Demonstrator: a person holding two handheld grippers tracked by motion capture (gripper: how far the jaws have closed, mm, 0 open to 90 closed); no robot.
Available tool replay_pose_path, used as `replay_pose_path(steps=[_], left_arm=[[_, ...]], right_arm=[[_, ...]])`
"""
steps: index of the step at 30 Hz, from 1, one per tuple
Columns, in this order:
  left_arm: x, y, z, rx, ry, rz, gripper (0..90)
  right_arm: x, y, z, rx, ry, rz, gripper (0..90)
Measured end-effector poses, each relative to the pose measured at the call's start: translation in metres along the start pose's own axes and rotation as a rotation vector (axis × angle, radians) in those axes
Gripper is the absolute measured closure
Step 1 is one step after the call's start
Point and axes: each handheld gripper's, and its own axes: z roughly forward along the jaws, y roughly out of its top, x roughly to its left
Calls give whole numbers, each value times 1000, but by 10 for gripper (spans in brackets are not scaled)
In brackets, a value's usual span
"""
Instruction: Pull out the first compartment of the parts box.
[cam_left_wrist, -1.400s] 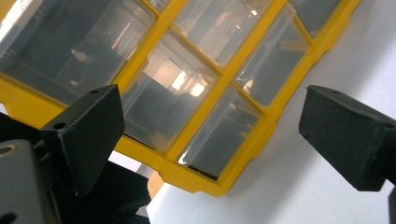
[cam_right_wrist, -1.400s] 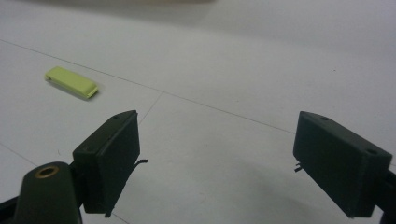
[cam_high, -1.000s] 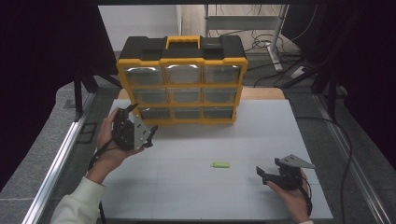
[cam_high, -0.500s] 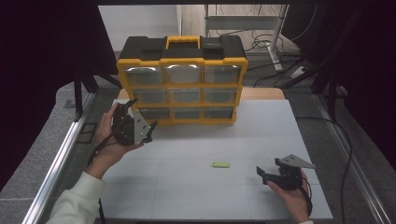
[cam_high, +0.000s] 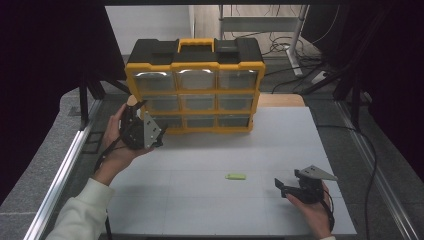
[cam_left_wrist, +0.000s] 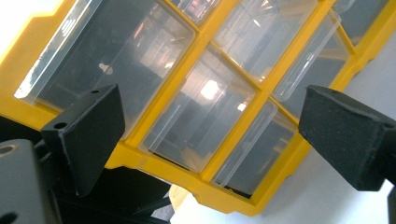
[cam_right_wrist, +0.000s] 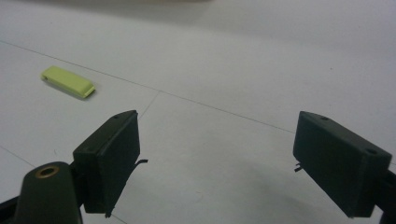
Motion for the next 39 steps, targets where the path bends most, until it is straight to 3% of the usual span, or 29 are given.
replay_pose_path(steps=[10,16,39], left_arm=[[6,4,8,-7,13,-3,75],[8,7,11,-5,19,23,74],[21,15,19,-6,40,25,75]], right_arm=[[0,0,0,4,-2,-2,150],[0,-1,0,5,-3,0,150],[0,-1,1,8,-4,2,150]])
